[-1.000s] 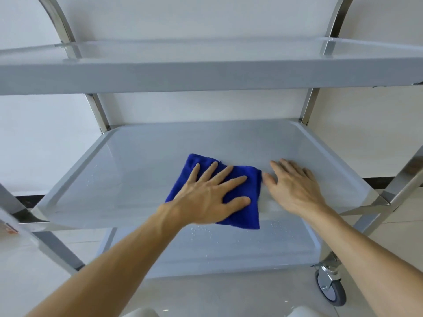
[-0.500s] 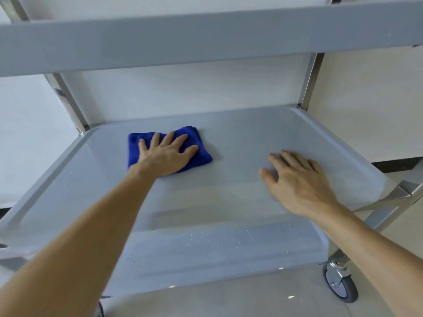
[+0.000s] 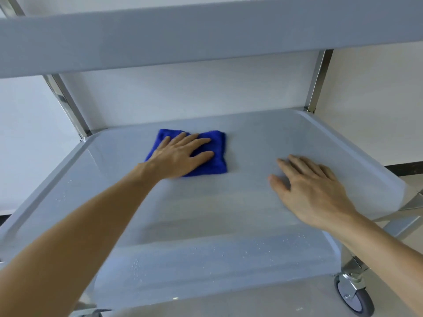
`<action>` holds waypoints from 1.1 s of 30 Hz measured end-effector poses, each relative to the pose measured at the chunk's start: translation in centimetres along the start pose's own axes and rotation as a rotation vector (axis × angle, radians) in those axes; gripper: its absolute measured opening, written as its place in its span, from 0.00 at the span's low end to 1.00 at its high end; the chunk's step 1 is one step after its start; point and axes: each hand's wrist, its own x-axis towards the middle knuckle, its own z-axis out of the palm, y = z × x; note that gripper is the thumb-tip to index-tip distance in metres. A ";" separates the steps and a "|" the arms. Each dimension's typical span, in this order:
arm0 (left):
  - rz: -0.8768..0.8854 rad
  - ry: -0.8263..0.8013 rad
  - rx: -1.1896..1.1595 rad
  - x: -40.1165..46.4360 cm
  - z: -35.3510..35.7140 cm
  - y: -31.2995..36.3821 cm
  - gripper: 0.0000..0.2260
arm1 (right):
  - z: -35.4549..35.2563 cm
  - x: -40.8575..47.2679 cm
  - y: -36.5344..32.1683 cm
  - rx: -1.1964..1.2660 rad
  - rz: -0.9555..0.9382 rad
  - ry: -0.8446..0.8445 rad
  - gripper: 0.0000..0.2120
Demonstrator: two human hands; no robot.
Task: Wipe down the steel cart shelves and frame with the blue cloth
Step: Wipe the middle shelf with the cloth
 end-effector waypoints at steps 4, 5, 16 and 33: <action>-0.332 0.015 -0.086 2.2 0.3 -6.2 0.27 | 0.3 0.0 -0.1 -0.016 0.004 0.029 0.33; -0.410 0.000 -0.110 3.0 0.4 -6.6 0.28 | 0.4 0.0 -0.1 -0.026 0.004 0.035 0.33; -0.194 0.001 -0.116 11.3 0.5 5.4 0.31 | 0.2 0.4 0.1 -0.053 0.018 0.051 0.35; -0.152 -0.099 0.116 -11.2 -1.2 -7.4 0.27 | -1.5 -0.1 -0.5 0.034 0.051 -0.037 0.29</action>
